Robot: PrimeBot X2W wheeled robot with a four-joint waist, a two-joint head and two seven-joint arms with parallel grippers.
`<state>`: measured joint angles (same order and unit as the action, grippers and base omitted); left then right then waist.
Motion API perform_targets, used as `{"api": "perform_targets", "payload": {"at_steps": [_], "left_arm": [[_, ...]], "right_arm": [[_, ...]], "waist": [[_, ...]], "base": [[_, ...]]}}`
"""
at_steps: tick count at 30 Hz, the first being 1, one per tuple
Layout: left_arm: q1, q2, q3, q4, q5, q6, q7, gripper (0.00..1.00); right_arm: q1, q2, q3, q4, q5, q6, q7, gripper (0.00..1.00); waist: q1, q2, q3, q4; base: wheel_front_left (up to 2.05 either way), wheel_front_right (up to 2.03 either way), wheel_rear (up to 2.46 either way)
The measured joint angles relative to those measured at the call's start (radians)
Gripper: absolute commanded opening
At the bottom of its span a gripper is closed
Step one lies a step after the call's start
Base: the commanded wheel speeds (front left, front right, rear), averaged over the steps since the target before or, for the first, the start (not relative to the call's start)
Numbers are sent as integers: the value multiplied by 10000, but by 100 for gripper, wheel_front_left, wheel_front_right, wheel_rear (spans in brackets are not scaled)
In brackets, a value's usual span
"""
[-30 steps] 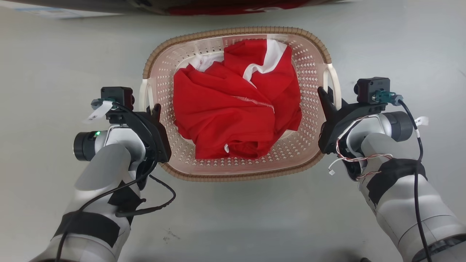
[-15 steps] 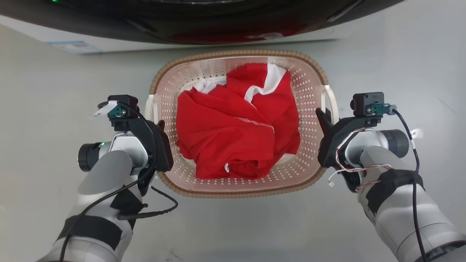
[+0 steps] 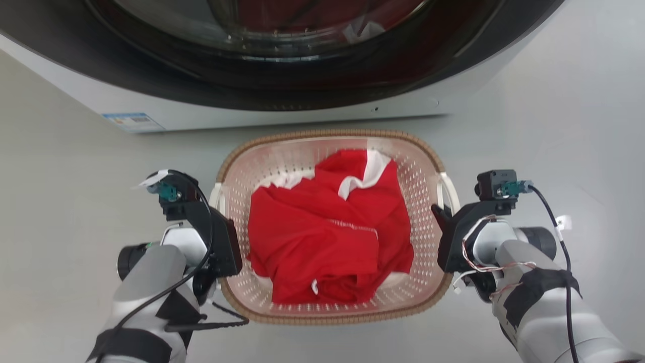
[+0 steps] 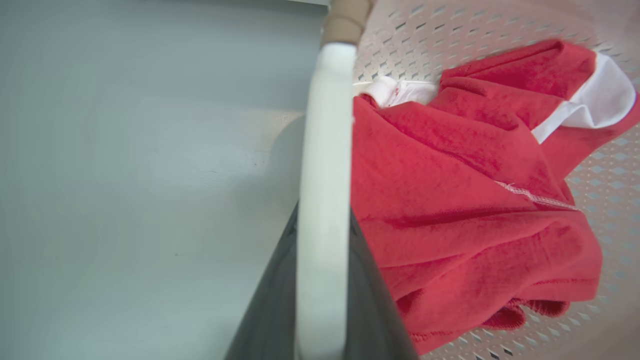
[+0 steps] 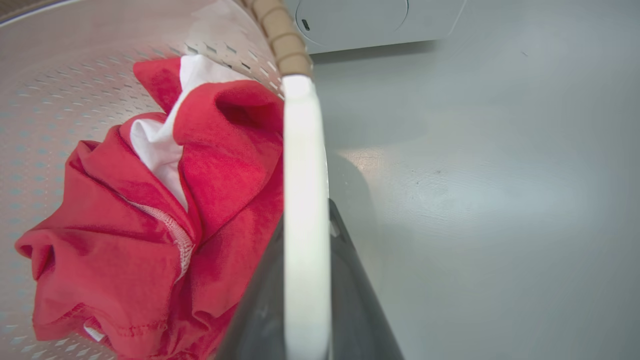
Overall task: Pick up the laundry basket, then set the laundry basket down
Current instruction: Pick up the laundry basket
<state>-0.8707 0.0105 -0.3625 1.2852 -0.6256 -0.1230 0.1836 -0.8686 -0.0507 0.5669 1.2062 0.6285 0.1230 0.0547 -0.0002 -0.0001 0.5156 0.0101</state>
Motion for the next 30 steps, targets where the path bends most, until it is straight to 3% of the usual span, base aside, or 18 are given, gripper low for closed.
{"api": "perform_targets", "payload": {"at_steps": [30], "left_arm": [[2265, 0, -805, -44, -1446, 113, 1965, 0]], "right_arm": [[1885, 94, 639, 401, 1212, 4, 1835, 0]], "waist": [[0, 0, -3662, -192]], "base": [[0, 0, 0]]}}
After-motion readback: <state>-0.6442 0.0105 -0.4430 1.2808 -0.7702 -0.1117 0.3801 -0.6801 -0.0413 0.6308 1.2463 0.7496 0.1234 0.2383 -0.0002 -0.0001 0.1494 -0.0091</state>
